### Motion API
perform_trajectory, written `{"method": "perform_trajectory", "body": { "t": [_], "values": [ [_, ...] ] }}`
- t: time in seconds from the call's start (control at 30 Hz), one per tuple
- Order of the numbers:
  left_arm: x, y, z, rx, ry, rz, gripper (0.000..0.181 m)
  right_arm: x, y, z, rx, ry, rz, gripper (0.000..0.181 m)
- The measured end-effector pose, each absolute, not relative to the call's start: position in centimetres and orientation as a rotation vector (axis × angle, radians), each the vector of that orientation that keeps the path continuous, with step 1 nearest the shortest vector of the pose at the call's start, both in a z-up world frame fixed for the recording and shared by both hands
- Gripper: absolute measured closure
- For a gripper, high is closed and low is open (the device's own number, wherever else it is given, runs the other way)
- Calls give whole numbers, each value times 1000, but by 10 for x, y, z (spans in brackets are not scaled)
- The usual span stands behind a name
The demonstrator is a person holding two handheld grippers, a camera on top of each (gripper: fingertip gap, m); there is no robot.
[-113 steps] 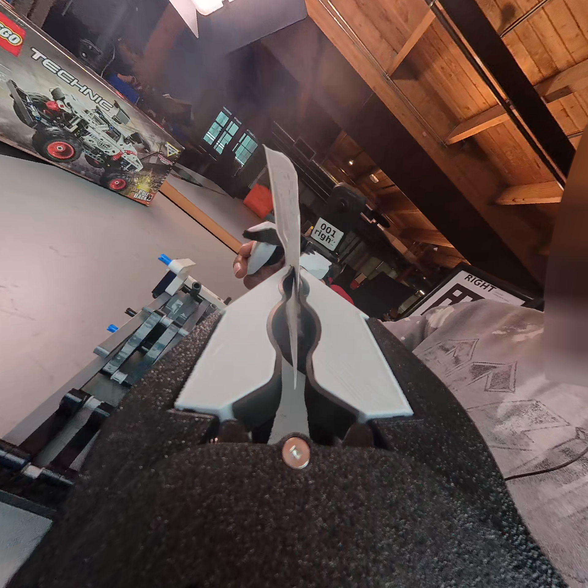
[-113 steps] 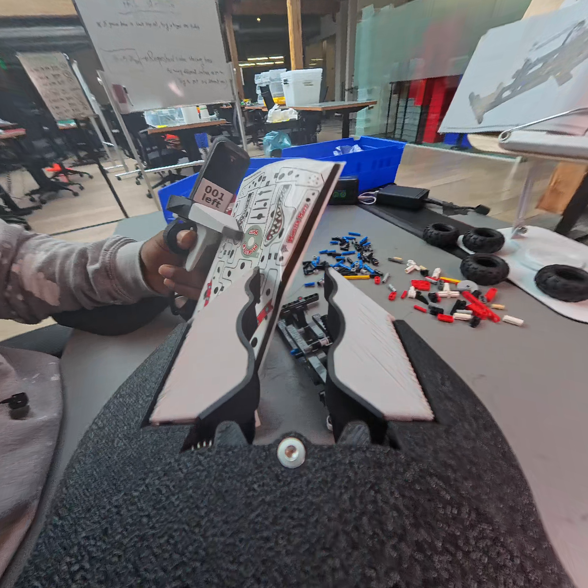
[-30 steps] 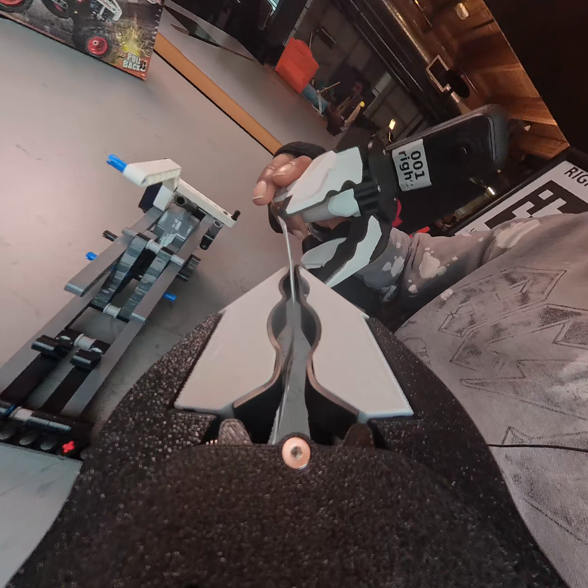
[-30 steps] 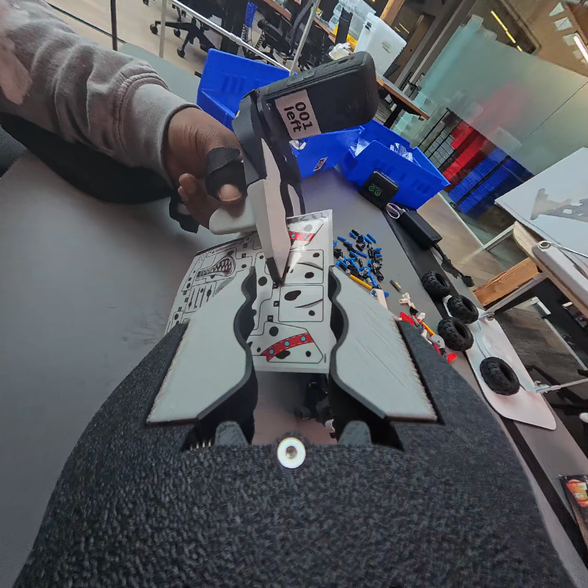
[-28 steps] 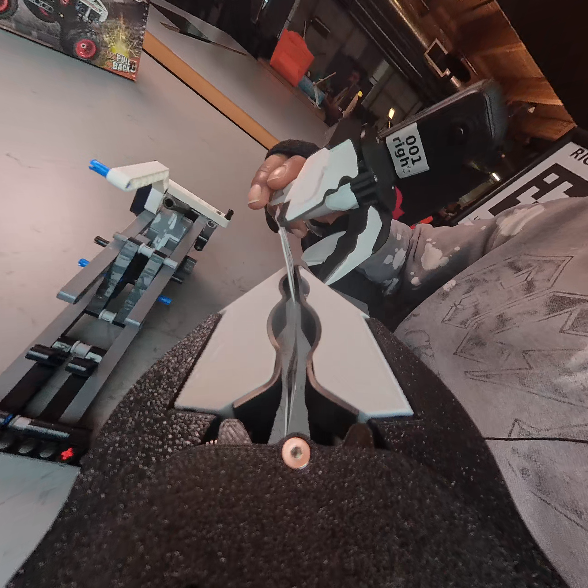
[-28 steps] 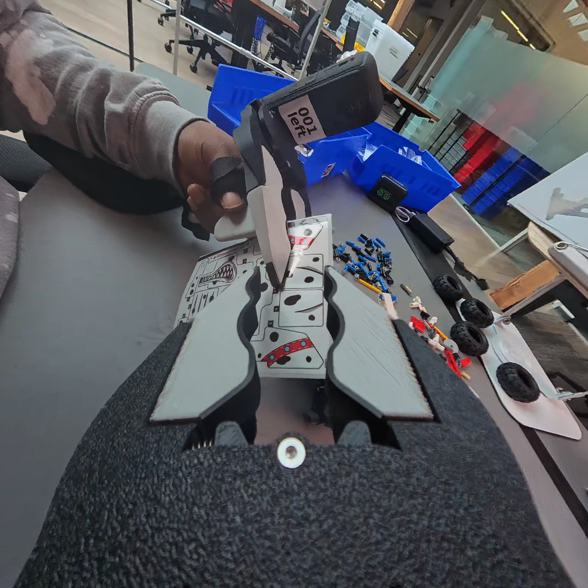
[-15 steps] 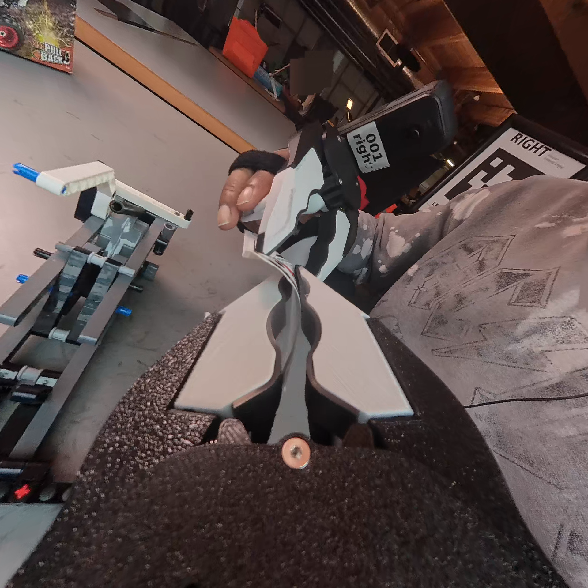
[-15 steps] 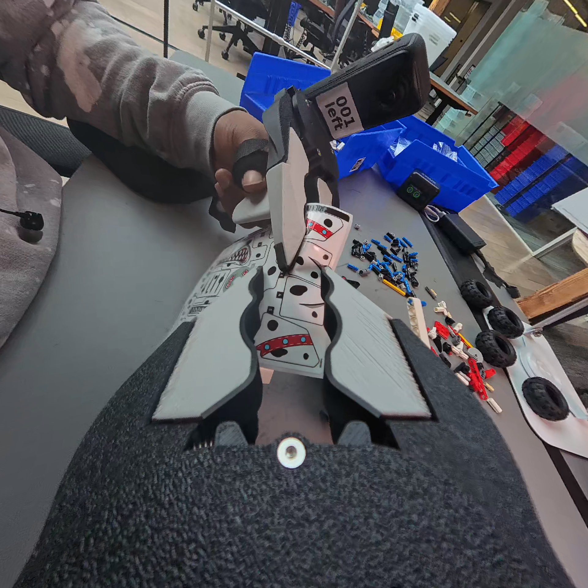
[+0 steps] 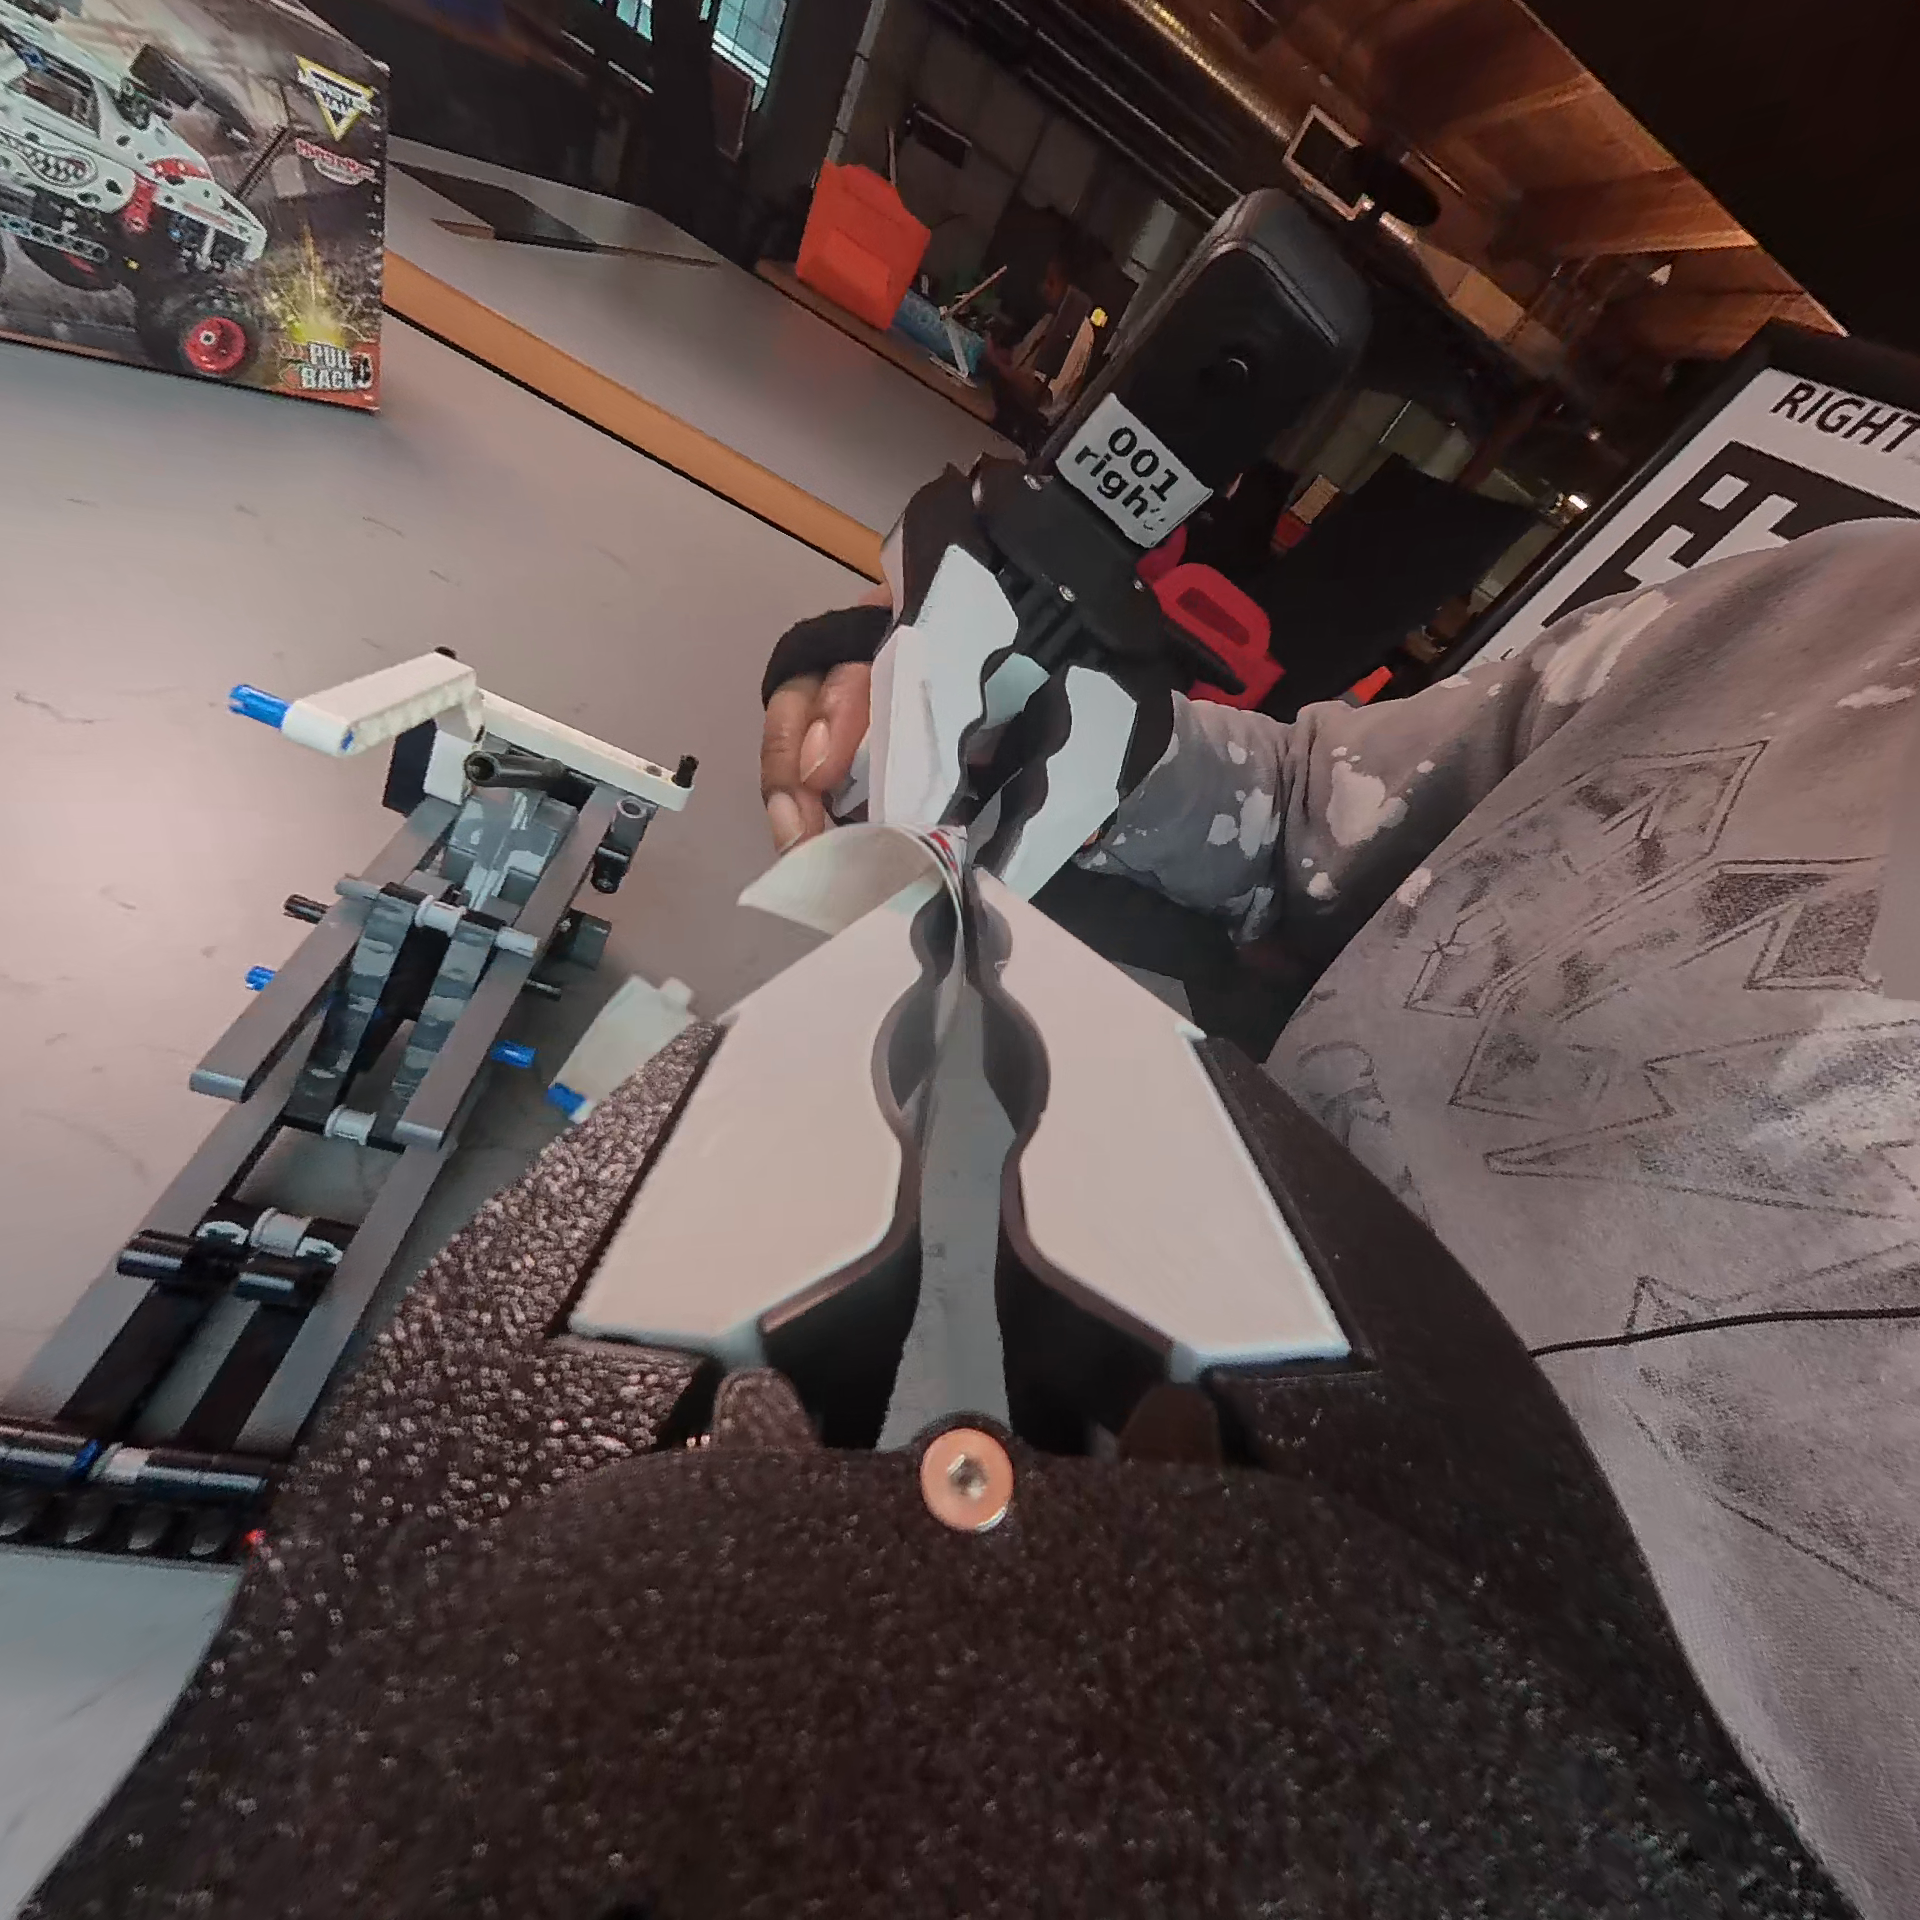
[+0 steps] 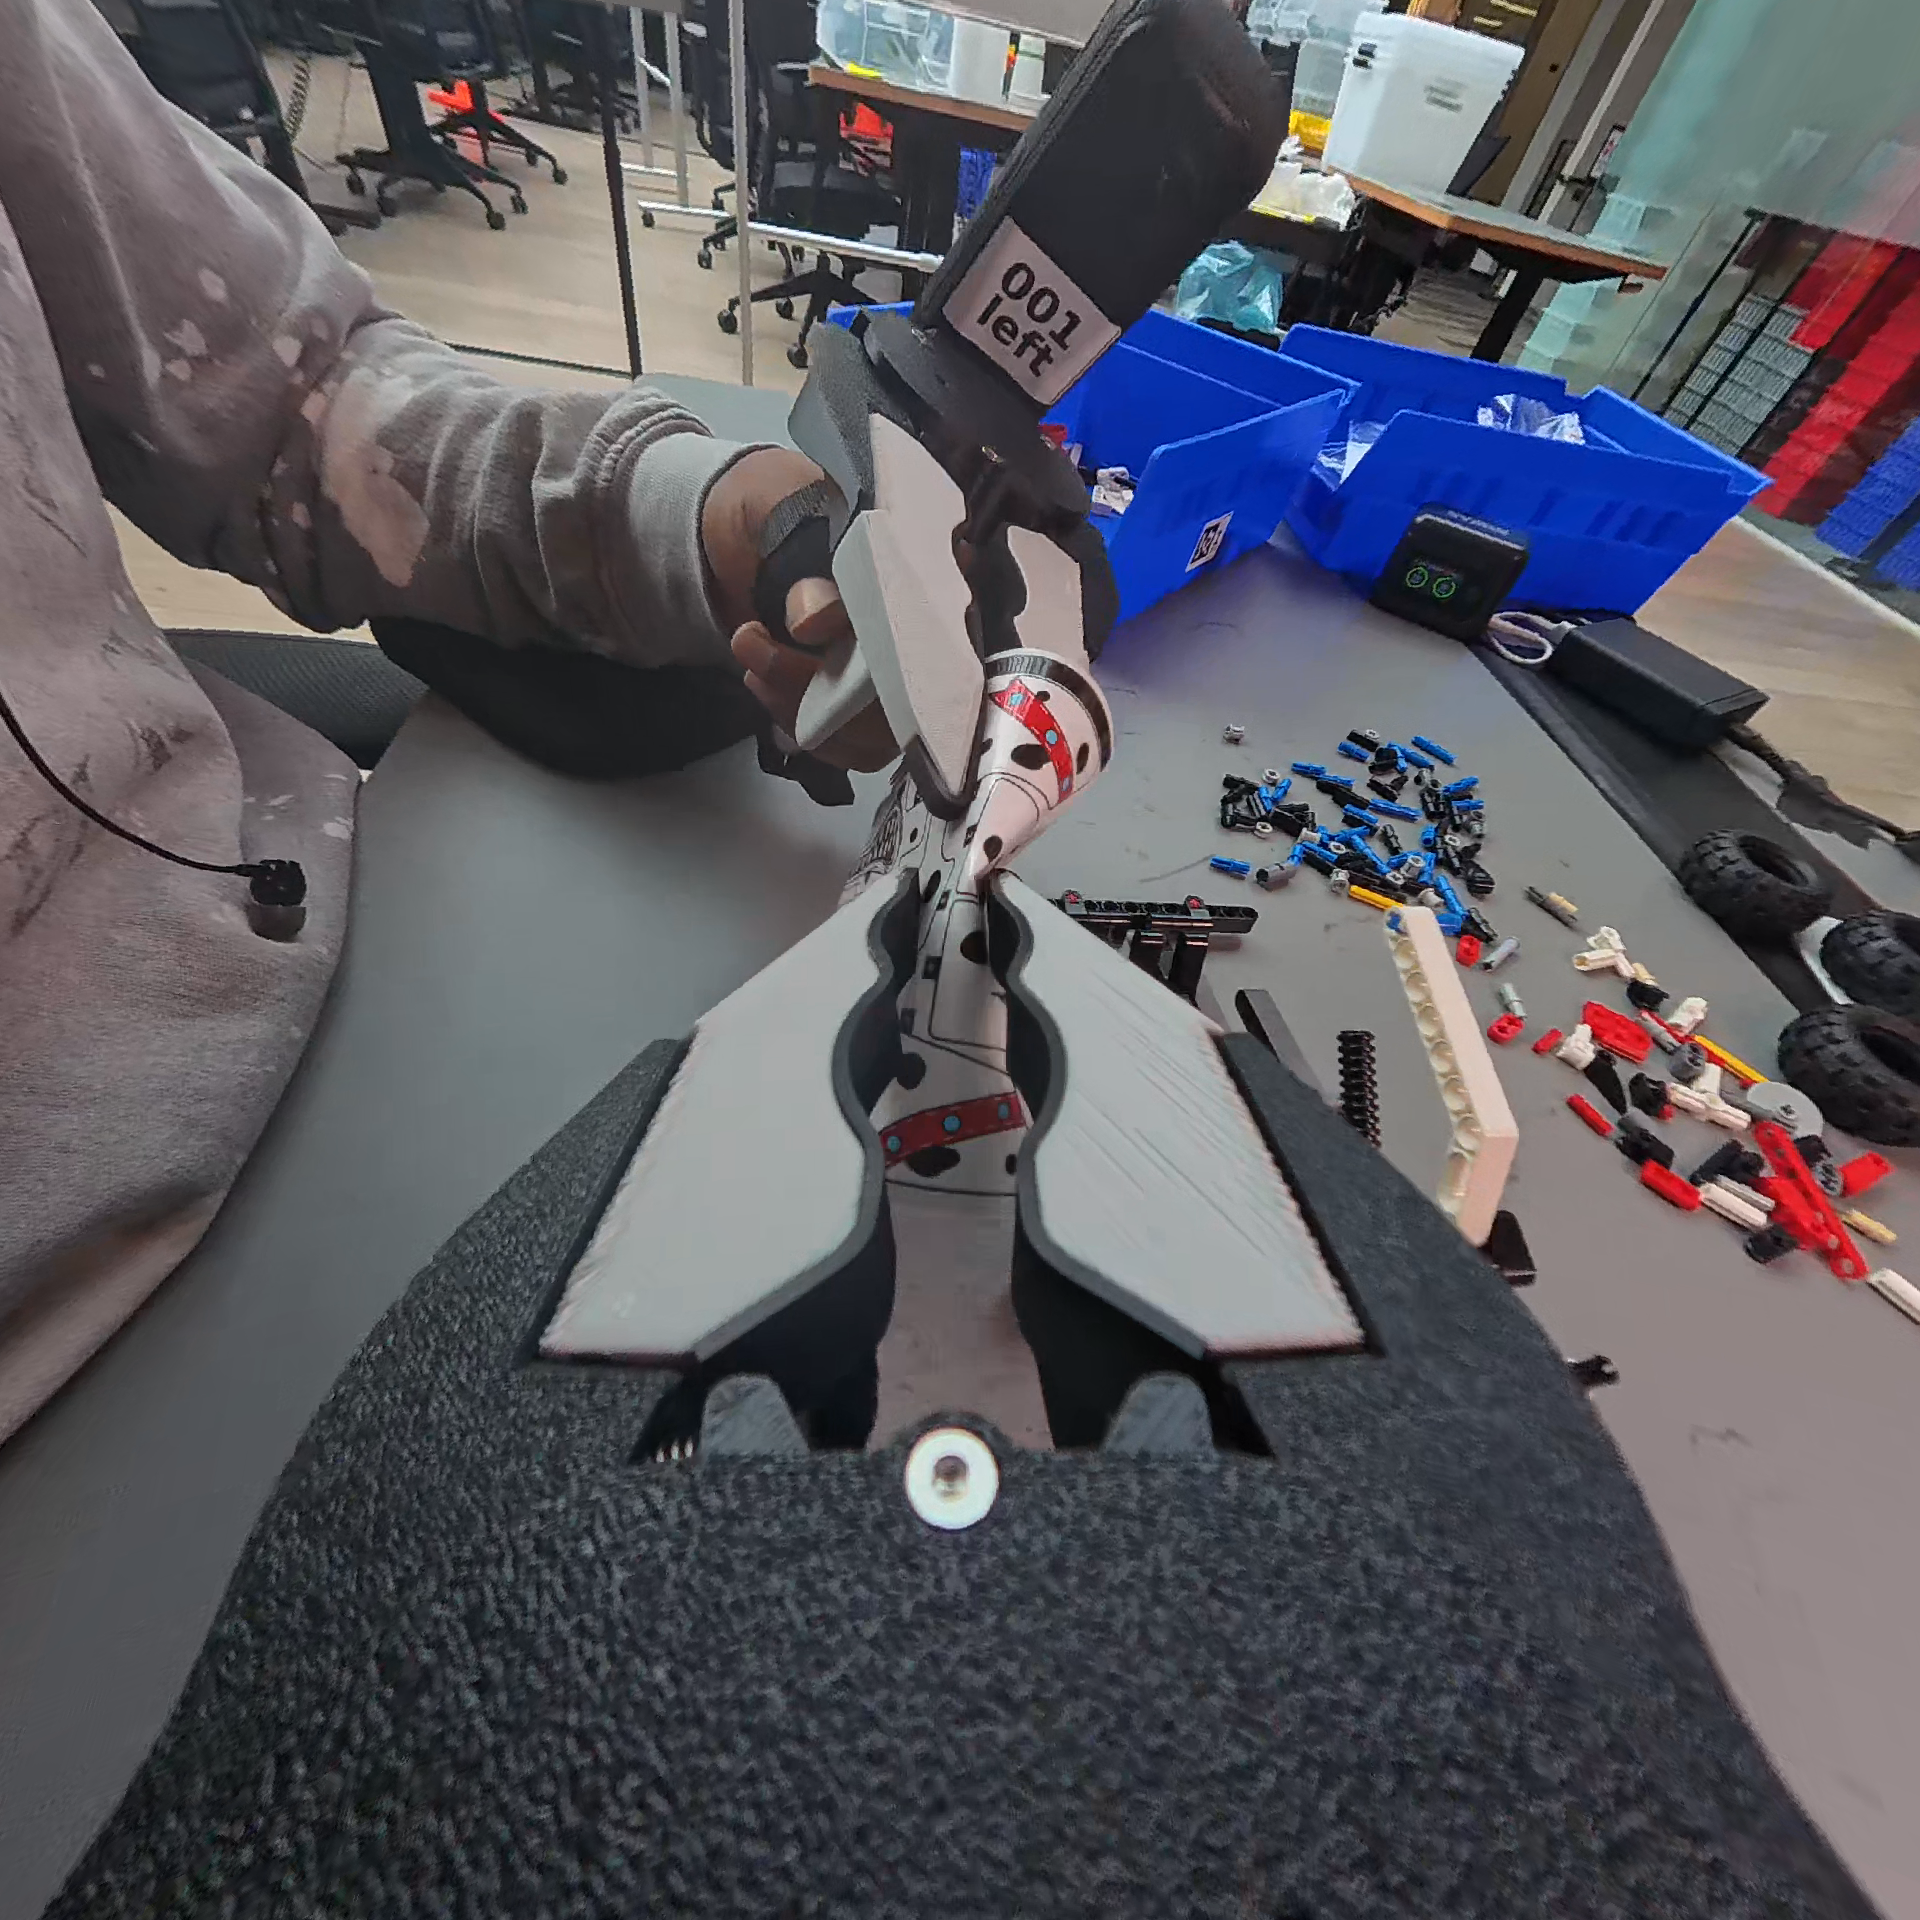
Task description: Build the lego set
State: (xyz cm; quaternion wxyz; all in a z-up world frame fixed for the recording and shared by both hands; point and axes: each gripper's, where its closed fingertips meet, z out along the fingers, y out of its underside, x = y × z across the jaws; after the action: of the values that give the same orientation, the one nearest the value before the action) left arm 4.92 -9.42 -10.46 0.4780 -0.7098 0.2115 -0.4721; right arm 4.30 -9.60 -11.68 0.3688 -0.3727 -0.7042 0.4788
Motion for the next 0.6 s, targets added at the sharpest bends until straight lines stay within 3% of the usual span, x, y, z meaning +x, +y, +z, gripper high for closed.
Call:
{"method": "perform_trajectory", "body": {
  "t": [0.1, 0.23, 0.6],
  "values": [
    [49, -92, -109, -1759, 511, -1129, 181, 40, -94, -118, -930, -1813, 1136, 162],
    [48, -91, -113, -1776, 510, -1112, 181, 40, -93, -122, -865, -1849, 980, 171],
    [55, -95, -112, -1738, 588, -1089, 181, 43, -112, -131, -921, -1914, 1152, 175]
  ]
}}
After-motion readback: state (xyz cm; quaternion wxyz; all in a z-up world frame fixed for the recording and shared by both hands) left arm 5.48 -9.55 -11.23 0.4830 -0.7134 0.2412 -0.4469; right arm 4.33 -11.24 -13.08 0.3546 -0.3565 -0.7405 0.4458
